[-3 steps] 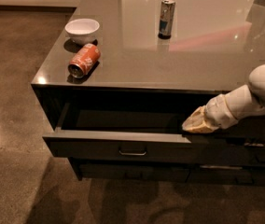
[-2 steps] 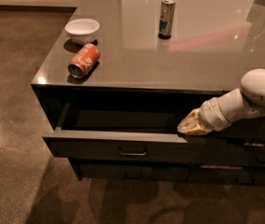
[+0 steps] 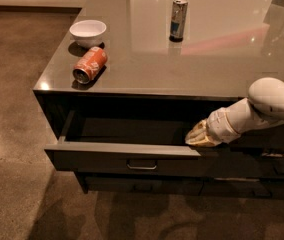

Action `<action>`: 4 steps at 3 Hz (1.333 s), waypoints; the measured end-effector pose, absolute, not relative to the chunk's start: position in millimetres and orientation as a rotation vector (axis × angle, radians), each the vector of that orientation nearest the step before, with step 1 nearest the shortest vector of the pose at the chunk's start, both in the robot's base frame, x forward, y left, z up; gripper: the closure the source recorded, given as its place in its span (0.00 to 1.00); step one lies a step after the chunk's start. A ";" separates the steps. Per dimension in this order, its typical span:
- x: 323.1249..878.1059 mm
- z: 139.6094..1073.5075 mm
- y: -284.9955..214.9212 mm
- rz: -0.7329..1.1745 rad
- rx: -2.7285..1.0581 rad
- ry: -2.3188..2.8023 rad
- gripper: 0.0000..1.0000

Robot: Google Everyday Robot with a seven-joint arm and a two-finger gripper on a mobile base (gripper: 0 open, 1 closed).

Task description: Open top drawer

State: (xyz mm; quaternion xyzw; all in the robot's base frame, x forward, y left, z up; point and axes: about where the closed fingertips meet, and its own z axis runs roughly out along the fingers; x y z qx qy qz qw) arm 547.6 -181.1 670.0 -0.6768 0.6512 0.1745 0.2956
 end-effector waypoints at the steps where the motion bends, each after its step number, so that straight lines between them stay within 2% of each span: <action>1: 546.3 661.6 -176.5 0.467 -1.832 1.713 1.00; 2: 538.6 658.7 -173.9 0.501 -1.869 1.677 1.00; 4: 489.2 655.9 -169.5 0.627 -1.937 1.694 1.00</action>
Offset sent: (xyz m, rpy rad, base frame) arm -0.0190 0.0064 -0.0116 0.0053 0.0164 0.1246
